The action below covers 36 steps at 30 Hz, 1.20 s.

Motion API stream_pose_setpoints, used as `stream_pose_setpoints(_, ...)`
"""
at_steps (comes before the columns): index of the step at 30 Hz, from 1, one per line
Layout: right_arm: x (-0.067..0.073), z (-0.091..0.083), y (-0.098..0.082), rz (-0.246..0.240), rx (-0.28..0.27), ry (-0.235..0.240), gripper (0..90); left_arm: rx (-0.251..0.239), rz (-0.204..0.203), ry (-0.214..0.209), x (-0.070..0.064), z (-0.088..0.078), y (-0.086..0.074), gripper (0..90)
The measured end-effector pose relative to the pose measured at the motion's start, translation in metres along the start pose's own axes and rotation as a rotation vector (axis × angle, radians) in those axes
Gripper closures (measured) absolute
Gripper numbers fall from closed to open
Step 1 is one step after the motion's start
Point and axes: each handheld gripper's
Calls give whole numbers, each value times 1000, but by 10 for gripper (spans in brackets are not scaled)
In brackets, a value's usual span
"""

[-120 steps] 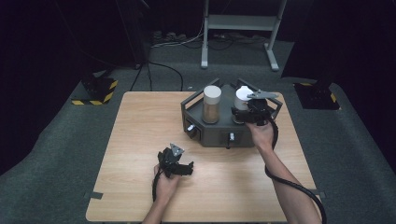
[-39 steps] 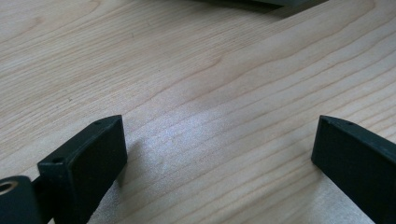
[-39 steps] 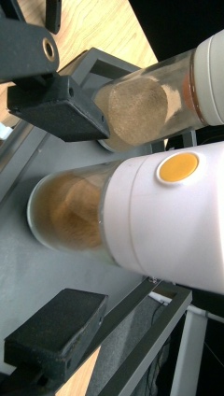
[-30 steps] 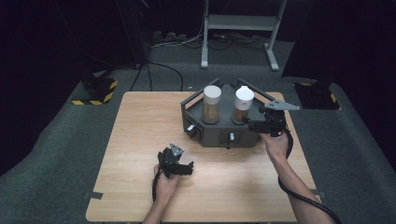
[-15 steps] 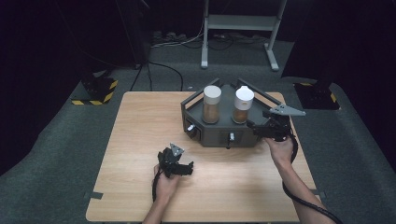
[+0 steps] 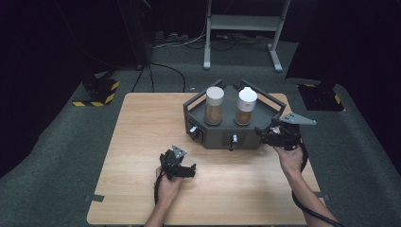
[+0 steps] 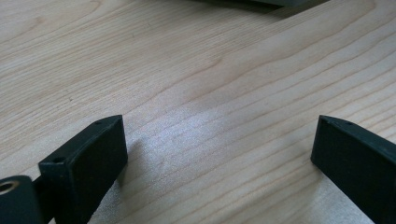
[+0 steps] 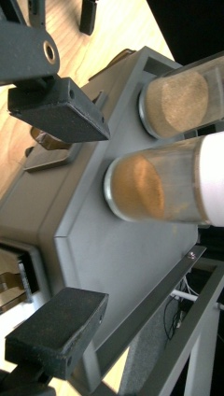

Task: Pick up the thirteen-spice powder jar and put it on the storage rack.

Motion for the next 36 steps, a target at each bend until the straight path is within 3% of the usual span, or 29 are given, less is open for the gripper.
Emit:
stream_pose_setpoints(13,-1,-7,-24,-7,29,-5,178,0,-1,0,0,0,0,36)
stream_pose_setpoints(20,11,-6,-42,-64,65,-20,173,0,0,0,0,0,0,35)
stream_pose_setpoints(32,13,2,-65,-39,113,-19,172,0,0,0,0,0,0,35)
stream_pose_setpoints(36,20,11,-75,-19,150,-24,172,0,0,0,0,0,0,35)
Point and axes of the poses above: each handheld gripper's, and its own axes: z roughly forward along the jaws, y roughly out of its top, x roughly to its left, and after that the axes turned 10 degrees about -y, right-handed
